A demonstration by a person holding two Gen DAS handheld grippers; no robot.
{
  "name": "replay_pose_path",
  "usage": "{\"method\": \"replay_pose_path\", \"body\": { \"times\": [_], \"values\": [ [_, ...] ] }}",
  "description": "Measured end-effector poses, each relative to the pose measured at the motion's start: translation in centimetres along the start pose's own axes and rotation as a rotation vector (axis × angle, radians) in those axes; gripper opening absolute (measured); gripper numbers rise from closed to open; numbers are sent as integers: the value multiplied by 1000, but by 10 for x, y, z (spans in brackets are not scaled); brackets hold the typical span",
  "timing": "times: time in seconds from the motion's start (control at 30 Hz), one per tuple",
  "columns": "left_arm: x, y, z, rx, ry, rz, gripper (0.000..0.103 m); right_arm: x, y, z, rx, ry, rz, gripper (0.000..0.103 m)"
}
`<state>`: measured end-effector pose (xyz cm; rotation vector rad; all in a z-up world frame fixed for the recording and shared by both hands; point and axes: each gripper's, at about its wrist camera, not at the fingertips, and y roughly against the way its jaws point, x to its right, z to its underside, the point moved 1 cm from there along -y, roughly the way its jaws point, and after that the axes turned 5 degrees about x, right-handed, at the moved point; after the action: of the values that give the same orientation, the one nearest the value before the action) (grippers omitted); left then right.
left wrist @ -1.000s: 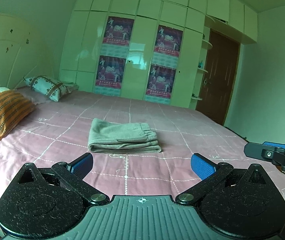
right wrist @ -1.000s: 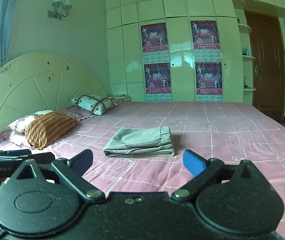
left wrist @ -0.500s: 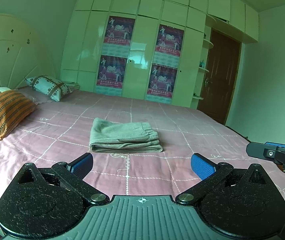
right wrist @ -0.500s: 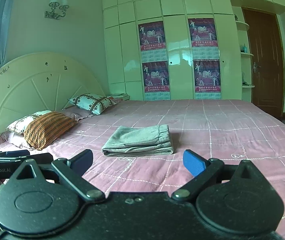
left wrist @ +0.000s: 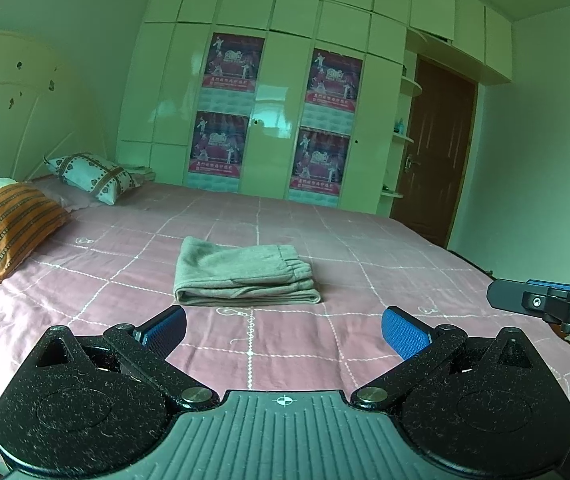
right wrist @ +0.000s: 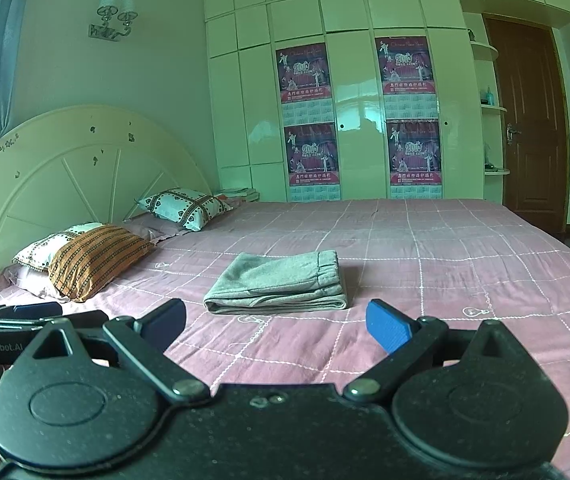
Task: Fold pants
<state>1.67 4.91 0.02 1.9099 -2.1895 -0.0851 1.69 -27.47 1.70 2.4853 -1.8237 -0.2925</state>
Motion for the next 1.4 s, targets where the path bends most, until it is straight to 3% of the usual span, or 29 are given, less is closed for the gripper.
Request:
{"method": "replay_pose_path", "body": {
  "times": [1.4],
  "values": [
    [2,0,-3,7,-4,7,103,-4,0,0,-1,1,-4,90]
  ]
}}
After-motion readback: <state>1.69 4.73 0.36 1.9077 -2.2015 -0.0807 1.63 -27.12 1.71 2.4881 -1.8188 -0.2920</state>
